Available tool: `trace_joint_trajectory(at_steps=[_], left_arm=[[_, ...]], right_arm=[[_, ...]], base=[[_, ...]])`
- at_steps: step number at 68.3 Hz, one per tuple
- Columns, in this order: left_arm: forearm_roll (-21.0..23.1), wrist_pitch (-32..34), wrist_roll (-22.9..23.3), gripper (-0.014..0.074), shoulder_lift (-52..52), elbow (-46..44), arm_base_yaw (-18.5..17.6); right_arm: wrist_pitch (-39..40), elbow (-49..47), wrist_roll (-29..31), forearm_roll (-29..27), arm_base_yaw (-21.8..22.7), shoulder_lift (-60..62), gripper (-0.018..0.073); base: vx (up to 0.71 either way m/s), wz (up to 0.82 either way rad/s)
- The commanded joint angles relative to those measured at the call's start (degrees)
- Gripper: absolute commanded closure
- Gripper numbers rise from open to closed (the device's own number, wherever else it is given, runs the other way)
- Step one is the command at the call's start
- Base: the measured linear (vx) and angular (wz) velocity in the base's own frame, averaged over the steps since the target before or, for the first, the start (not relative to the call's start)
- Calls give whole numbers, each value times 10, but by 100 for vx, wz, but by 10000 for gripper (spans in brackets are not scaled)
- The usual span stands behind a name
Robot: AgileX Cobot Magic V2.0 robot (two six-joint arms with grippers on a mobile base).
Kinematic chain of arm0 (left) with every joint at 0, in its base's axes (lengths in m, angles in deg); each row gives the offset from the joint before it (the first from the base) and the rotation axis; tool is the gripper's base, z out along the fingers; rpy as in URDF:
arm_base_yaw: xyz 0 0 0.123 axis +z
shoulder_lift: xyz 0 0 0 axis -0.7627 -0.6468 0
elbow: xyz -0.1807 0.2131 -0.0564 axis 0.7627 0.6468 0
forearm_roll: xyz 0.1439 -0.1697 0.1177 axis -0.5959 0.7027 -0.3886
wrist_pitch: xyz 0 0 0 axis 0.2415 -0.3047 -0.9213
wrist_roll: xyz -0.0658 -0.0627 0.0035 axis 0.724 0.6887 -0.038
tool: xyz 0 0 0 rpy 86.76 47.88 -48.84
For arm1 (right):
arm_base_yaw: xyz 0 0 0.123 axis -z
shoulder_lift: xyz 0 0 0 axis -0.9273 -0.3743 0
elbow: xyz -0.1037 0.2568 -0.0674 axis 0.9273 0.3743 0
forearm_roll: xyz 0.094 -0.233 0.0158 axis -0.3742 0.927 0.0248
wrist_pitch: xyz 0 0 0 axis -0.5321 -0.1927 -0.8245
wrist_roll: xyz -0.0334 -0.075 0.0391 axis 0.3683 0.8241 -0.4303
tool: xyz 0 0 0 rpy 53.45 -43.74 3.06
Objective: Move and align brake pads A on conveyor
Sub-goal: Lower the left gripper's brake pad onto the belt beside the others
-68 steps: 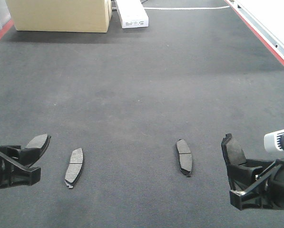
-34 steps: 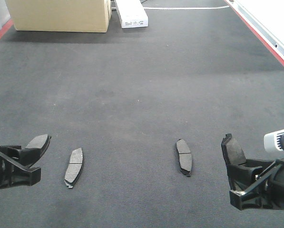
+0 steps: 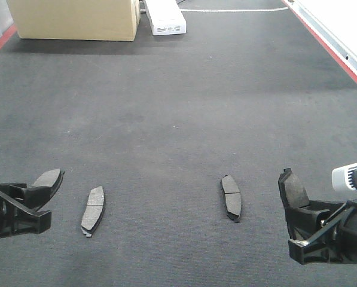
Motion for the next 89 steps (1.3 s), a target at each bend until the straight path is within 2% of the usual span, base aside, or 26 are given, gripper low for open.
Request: trace_joint_trajectory(at_steps=[1,18,24,32,39,44,65,73,89], left_arm=[[-1,53,1,457,7,-15,-2],[78,106,1,454,-11,-17,-17],[94,159,1,449,-41,-18,-48],[93,249,1,445,-98,-20,-96],[93,284,1,437,-161,-45,-117],[94,276,3,433,-209,-70,-118],[94,266,76,404,-397,-172,-113],[95,268,93,396,-434,-176,-102],[94,272,93,391,-459,-177,-79]], right_arm=[[48,-18,6,3,0,5,568],[48,-18,6,3,0,5,568],[48,-18,6,3,0,5,568],[48,-18,6,3,0,5,568],[48,-18,6,3,0,5,568],[48,-18,6,3,0,5,568],[48,-18,6,3,0,5,568],[48,-18,6,3,0,5,568],[48,-18,6,3,0,5,568]], base=[[0,0],[0,0],[0,0],[0,0],[0,0],[0,0],[0,0],[0,0],[0,0]])
